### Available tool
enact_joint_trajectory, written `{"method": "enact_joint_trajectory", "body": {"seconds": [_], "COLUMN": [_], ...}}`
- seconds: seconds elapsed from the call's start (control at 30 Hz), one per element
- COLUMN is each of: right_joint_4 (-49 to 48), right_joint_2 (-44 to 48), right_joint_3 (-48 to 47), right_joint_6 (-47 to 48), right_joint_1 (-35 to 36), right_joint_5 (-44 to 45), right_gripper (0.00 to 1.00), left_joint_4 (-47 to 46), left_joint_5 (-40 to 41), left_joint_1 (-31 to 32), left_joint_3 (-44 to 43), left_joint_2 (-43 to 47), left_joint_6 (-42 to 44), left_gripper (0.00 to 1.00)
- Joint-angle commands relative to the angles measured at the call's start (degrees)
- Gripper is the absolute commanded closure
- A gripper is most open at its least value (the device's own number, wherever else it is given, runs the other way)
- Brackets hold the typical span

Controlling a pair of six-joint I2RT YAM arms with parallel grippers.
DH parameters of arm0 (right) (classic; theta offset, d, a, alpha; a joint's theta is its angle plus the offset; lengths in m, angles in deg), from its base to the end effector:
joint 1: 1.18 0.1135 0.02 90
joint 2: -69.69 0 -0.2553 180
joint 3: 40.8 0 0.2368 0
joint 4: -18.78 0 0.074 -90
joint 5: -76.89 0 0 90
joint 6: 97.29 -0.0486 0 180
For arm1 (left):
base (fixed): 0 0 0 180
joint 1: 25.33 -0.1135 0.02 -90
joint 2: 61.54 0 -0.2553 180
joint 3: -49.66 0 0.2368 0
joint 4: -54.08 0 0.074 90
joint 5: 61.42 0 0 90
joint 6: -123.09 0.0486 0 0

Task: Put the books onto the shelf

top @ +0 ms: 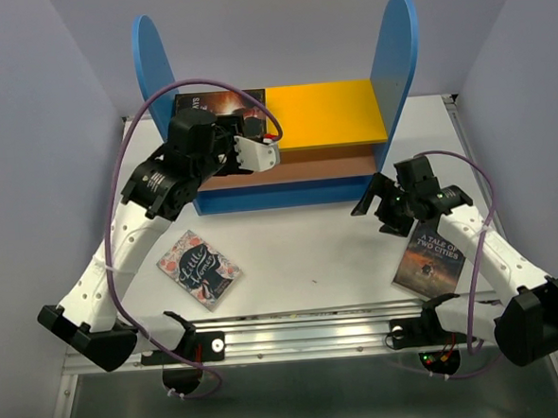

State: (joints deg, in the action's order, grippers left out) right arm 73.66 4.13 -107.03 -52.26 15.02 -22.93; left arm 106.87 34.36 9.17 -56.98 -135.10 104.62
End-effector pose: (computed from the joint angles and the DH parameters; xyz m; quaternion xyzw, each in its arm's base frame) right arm 0.2113 0.0700 0.2498 0.2101 0.9249 0.2259 0.2221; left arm 0.2182 -0.1440 0.4463 0.6349 0.5145 0.2217 0.5321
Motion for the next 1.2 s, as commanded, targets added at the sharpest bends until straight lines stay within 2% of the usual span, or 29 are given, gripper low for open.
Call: {"method": "enact_joint_trajectory", "body": {"seconds": [0.0, 0.03, 0.07, 0.1, 0.23, 0.37, 0.4, 0.5, 0.53, 0.6, 0.67, 0.73, 0.83, 0.87, 0.9, 0.93, 1.0, 1.03, 1.07, 1.13, 1.17], "right_joint_4": [-2.5, -2.7, -3.2, -3.3, -3.9, -4.6, -4.5, -4.5, -5.2, -9.0, -10.9, -11.8, -13.1, -13.1, -13.1, -13.1, -12.6, -12.6, -12.6, -13.0, -13.2], "right_joint_2": [2.3, 2.5, 3.2, 3.5, 5.5, 4.7, 3.3, 0.8, 0.3, 0.3, -0.2, -1.1, -3.5, -4.5, -6.5, -7.7, -10.4, -13.1, -14.4, -16.8, -19.1], "right_joint_3": [-0.1, -0.1, -0.1, -0.3, -1.9, -5.8, -7.0, -13.1, -14.1, -15.6, -18.5, -22.4, -27.6, -29.0, -30.4, -31.7, -36.2, -37.6, -40.4, -42.9, -45.4], "right_joint_6": [2.4, 4.0, 5.0, 6.7, 12.1, 16.0, 17.3, 18.7, 19.0, 19.2, 20.2, 22.1, 24.3, 24.7, 25.6, 26.4, 27.0, 28.5, 29.1, 30.6, 31.3], "right_joint_1": [0.1, 0.1, 0.1, 0.1, 0.1, 5.9, 11.0, 17.4, 18.1, 18.1, 18.1, 18.1, 18.1, 18.1, 18.1, 18.1, 18.1, 18.1, 18.1, 18.1, 18.1], "right_joint_5": [-2.6, -4.0, -4.8, -5.7, -11.2, -12.4, -11.5, -4.7, -3.7, -2.9, -2.2, -2.4, -1.1, -0.2, 0.6, 1.7, 4.3, 5.2, 7.3, 9.4, 9.6], "right_gripper": [0.00, 0.00, 0.00, 0.00, 0.00, 0.00, 0.00, 0.00, 0.00, 0.00, 0.00, 0.00, 0.00, 0.01, 0.03, 0.04, 0.19, 0.25, 0.39, 0.53, 0.64], "left_joint_4": [0.6, 0.7, 0.5, 0.3, -3.5, -17.1, -21.3, -26.6, -28.3, -28.7, -32.8, -34.1, -30.7, -29.0, -24.7, -22.7, -19.8, -17.4, -16.8, -15.7, -15.4], "left_joint_5": [-1.2, -2.0, -2.9, -3.9, -11.6, -13.5, -13.5, -10.9, -9.8, -9.4, -11.6, -12.6, -6.4, -3.1, -0.7, 3.2, 6.4, 7.8, 9.0, 10.0, 10.9], "left_joint_1": [0.0, -0.1, -0.1, 0.0, 0.3, 0.4, 0.4, 0.7, 0.6, 0.6, 0.6, 0.7, 0.6, 0.6, 0.6, 0.6, 0.7, 0.6, 0.6, 0.6, 0.6], "left_joint_3": [-1.6, -2.2, -2.9, -3.7, -10.6, -12.4, -13.1, -13.2, -11.5, -8.6, 0.8, 8.3, 15.9, 16.9, 18.0, 18.4, 18.7, 18.7, 18.7, 18.6, 17.8], "left_joint_2": [2.2, 2.5, 2.6, 2.7, 2.8, 3.2, 3.2, 3.9, 5.3, 9.1, 12.8, 17.6, 22.7, 23.5, 24.2, 24.3, 23.9, 23.0, 22.3, 20.1, 19.1], "left_joint_6": [0.4, -0.4, -1.2, -2.3, -10.8, -29.6, -39.1, -56.3, -66.7, -76.0, -86.2, -89.8, -96.1, -97.3, -100.4, -101.5, -102.9, -104.7, -104.8, -105.1, -104.9], "left_gripper": [0.26, 0.18, 0.06, 0.01, 0.01, 0.01, 0.01, 0.01, 0.01, 0.01, 0.01, 0.01, 0.04, 0.10, 0.28, 0.38, 0.75, 0.96, 1.00, 1.00, 1.00]}}
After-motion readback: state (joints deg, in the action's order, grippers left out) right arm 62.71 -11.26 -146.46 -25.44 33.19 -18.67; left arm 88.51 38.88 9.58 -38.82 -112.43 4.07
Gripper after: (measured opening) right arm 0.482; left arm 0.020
